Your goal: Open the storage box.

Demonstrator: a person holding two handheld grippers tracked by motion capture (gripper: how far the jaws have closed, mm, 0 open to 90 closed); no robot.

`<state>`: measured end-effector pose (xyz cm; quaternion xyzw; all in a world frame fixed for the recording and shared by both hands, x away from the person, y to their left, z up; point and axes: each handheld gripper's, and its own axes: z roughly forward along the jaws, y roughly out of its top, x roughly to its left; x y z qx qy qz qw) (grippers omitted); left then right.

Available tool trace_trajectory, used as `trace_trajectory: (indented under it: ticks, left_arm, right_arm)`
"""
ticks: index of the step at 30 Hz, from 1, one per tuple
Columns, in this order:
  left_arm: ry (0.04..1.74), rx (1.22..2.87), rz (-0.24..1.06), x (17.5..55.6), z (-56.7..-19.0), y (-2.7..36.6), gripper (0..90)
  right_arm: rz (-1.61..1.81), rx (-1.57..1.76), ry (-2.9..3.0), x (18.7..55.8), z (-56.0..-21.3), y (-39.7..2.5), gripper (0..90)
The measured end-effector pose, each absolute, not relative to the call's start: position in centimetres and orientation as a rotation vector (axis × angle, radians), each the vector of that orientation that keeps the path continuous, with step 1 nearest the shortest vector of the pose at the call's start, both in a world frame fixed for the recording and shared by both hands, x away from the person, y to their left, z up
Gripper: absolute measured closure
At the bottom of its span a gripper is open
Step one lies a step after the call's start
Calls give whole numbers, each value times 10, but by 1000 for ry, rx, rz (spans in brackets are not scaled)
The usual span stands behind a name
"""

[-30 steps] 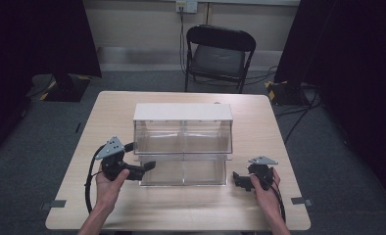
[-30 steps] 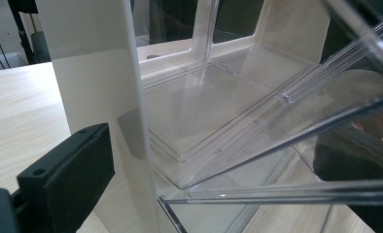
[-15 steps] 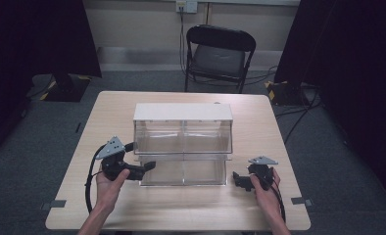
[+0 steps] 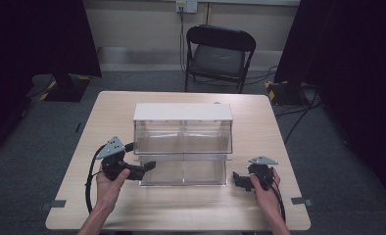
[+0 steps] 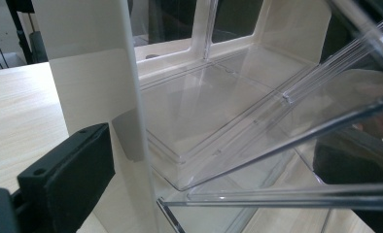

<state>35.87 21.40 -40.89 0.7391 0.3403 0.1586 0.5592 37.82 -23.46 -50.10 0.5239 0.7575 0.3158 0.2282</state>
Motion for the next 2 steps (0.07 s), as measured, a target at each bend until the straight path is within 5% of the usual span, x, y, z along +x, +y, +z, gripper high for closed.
trace_trajectory:
  ticks: [2]
  left_arm:
    - [804,1742,374,359,-409,214,4]
  right_arm:
    - [869,1443,2086,378,-501,-235,32]
